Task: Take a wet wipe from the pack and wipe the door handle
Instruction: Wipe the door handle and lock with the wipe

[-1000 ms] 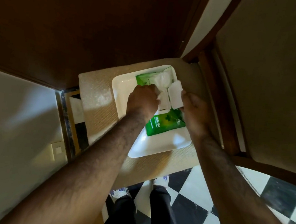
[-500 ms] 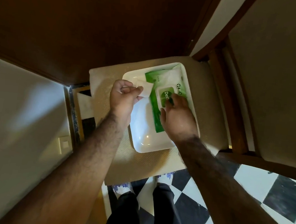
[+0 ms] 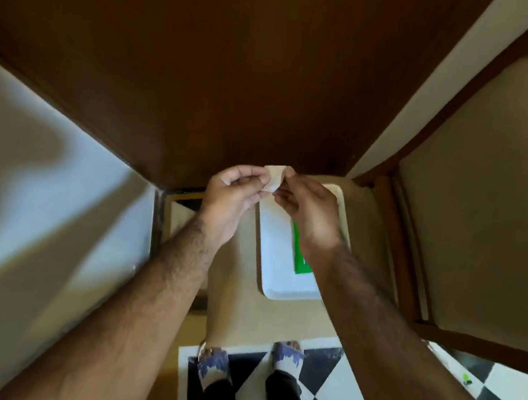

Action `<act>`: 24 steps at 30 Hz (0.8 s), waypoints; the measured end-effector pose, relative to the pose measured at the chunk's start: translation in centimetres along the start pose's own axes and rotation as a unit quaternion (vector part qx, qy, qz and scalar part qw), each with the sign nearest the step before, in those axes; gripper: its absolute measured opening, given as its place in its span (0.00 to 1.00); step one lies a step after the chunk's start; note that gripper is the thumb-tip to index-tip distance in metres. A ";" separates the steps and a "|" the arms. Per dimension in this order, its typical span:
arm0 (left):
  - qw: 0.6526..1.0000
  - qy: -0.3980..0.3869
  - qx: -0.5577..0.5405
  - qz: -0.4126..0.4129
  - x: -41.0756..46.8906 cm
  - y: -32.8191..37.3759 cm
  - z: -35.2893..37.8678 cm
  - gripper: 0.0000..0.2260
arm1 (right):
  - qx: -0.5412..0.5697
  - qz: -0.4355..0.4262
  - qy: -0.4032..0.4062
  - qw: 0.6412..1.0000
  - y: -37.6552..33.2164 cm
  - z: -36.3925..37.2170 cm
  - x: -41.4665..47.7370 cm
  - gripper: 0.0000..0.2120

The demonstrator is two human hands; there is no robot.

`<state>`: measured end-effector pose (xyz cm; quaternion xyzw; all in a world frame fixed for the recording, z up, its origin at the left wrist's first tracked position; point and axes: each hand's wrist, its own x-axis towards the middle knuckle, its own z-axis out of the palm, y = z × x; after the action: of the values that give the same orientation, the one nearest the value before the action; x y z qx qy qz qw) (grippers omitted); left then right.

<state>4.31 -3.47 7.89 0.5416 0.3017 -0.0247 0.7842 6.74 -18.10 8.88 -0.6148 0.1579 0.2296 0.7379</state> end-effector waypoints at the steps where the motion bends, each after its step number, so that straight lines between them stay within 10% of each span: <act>1: 1.000 -0.004 0.000 0.005 -0.7 1.9 -0.2 0.11 | 0.004 -0.012 -0.016 1.000 -1.4 1.1 -0.6 0.12; 24: 0.956 0.002 0.224 0.190 -19.2 39.0 -10.7 0.04 | -0.197 -0.075 -0.222 0.952 -31.4 24.4 -18.1 0.11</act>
<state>-1.90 16.32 47.62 0.7509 0.1815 0.0593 0.6322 6.94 -1.20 49.18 -0.6914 -0.1052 0.3309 0.6335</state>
